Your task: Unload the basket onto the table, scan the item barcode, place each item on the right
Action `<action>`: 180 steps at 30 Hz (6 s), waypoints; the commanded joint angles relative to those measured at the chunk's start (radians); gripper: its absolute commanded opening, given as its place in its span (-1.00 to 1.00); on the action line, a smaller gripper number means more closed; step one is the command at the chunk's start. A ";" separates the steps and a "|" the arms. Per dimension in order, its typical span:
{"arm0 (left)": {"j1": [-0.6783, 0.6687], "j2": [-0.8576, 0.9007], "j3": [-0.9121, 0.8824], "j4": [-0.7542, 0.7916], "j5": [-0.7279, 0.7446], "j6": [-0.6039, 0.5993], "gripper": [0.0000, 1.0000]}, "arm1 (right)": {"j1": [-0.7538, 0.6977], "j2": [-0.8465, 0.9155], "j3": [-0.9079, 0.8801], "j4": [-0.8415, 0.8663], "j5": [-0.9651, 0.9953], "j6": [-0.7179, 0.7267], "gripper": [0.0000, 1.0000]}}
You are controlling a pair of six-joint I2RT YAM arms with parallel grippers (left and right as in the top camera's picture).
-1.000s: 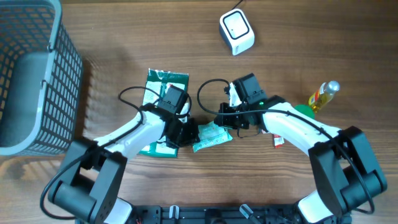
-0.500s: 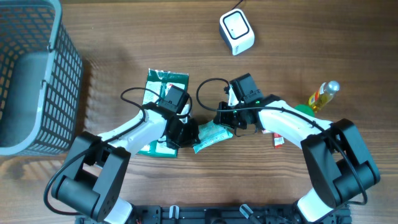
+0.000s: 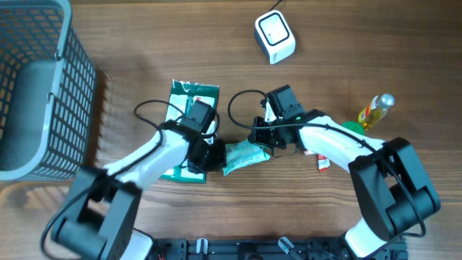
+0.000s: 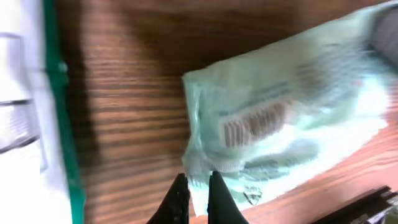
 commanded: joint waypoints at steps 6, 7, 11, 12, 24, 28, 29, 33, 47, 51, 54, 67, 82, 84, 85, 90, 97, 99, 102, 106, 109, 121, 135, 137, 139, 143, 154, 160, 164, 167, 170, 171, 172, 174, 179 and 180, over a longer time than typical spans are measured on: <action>0.018 -0.163 -0.004 -0.001 -0.023 0.013 -0.92 | -0.004 -0.089 0.103 -0.145 0.051 -0.087 -0.47; 0.018 -0.161 -0.004 -0.004 -0.033 0.013 -0.92 | -0.004 -0.123 0.107 -0.160 0.053 -0.112 0.07; 0.018 -0.160 -0.004 -0.014 -0.127 -0.003 -0.92 | -0.004 -0.156 0.107 -0.187 0.066 -0.116 0.32; 0.018 -0.159 -0.005 -0.013 -0.160 -0.016 -0.92 | -0.004 -0.156 0.107 -0.198 0.066 -0.116 0.33; 0.018 -0.142 -0.005 0.127 -0.248 -0.039 -0.92 | -0.003 -0.151 0.100 -0.365 0.069 -0.116 0.33; 0.018 -0.107 -0.005 0.140 -0.247 -0.040 -0.92 | -0.003 -0.150 0.098 -0.384 0.069 -0.115 0.33; 0.018 -0.095 -0.005 0.140 -0.242 -0.040 -0.92 | -0.003 -0.150 0.096 -0.383 0.069 -0.115 0.33; 0.018 -0.054 -0.005 0.148 -0.232 -0.040 -0.92 | -0.003 -0.150 0.066 -0.371 0.069 -0.114 0.33; 0.013 -0.015 -0.005 0.227 -0.117 -0.063 -0.92 | -0.003 -0.149 0.014 -0.323 0.019 -0.101 0.28; -0.009 -0.008 -0.005 0.234 -0.103 -0.062 -0.92 | -0.003 -0.149 -0.004 -0.315 0.006 -0.101 0.27; -0.018 0.006 -0.005 0.255 -0.113 -0.063 -0.92 | -0.003 -0.149 -0.031 -0.285 -0.008 -0.096 0.27; -0.018 0.130 -0.005 0.285 -0.139 -0.084 -0.92 | -0.003 -0.149 -0.138 -0.112 -0.063 -0.060 0.23; -0.018 0.145 -0.005 0.286 -0.147 -0.084 -0.92 | -0.004 -0.149 -0.360 0.335 -0.152 0.250 0.15; -0.018 0.145 -0.005 0.286 -0.147 -0.084 -0.92 | -0.004 -0.149 -0.360 0.361 -0.143 0.267 0.10; -0.018 0.145 -0.005 0.286 -0.147 -0.084 -0.92 | -0.004 -0.149 -0.360 0.377 -0.139 0.267 0.08; -0.018 0.145 -0.005 0.285 -0.150 -0.084 -0.92 | -0.004 -0.149 -0.361 0.418 -0.114 0.306 0.01; -0.018 0.145 -0.005 0.285 -0.150 -0.084 -0.92 | -0.004 -0.149 -0.361 0.422 -0.096 0.341 -0.24; -0.018 0.145 -0.005 0.285 -0.150 -0.084 -0.92 | -0.004 -0.149 -0.361 0.420 -0.097 0.341 -0.34; -0.018 0.145 -0.005 0.285 -0.151 -0.084 -0.92 | -0.004 -0.149 -0.361 0.420 -0.100 0.340 -0.49; -0.018 0.145 -0.005 0.285 -0.151 -0.084 -0.92 | -0.004 -0.149 -0.361 0.423 -0.095 0.308 -0.76; -0.018 0.145 -0.005 0.286 -0.151 -0.084 -0.92 | -0.004 -0.149 -0.361 0.421 -0.090 0.288 -0.82; 0.033 0.108 0.008 0.300 -0.158 -0.082 -0.92 | -0.004 -0.149 -0.361 0.418 -0.068 0.261 -0.91; 0.249 -0.167 0.081 0.231 -0.221 0.033 -0.92 | -0.004 -0.149 -0.361 0.419 -0.068 0.237 -0.91; 0.266 -0.175 0.081 0.202 -0.273 0.042 -0.91 | -0.004 -0.149 -0.361 0.419 -0.068 0.237 -0.91; 0.282 -0.175 0.081 0.168 -0.330 0.051 -0.90 | -0.004 -0.149 -0.361 0.418 -0.064 0.236 -0.91; 0.297 -0.174 0.080 0.103 -0.436 0.051 -0.92 | -0.004 -0.149 -0.361 0.418 -0.064 0.236 -0.91; 0.295 -0.173 0.080 0.065 -0.530 0.051 1.00 | -0.004 -0.149 -0.361 0.418 -0.065 0.183 -0.91; 0.295 -0.173 0.080 0.065 -0.530 0.051 1.00 | -0.004 -0.149 -0.361 0.422 -0.065 0.183 -0.92; 0.295 -0.173 0.080 0.065 -0.530 0.051 1.00 | -0.004 -0.149 -0.361 0.422 -0.065 0.179 -0.91; 0.295 -0.173 0.080 0.065 -0.530 0.051 1.00 | -0.004 -0.149 -0.361 0.420 -0.065 0.158 -0.91; 0.295 -0.173 0.080 0.065 -0.530 0.051 1.00 | -0.004 -0.149 -0.361 0.420 -0.076 0.158 -0.91; 0.295 -0.173 0.080 0.065 -0.530 0.051 1.00 | -0.004 -0.149 -0.361 0.420 -0.081 0.159 -0.91; 0.295 -0.173 0.080 0.065 -0.530 0.051 1.00 | -0.004 -0.149 -0.361 0.420 -0.087 0.159 -0.91; 0.295 -0.173 0.080 0.065 -0.530 0.051 1.00 | -0.005 -0.149 -0.361 0.422 -0.108 0.158 -0.91; 0.295 -0.173 0.080 0.065 -0.530 0.051 1.00 | -0.064 -0.200 -0.360 0.453 -0.319 0.089 -0.91; 0.295 -0.173 0.080 0.065 -0.530 0.051 1.00 | -0.080 -0.223 -0.360 0.452 -0.363 0.069 -0.91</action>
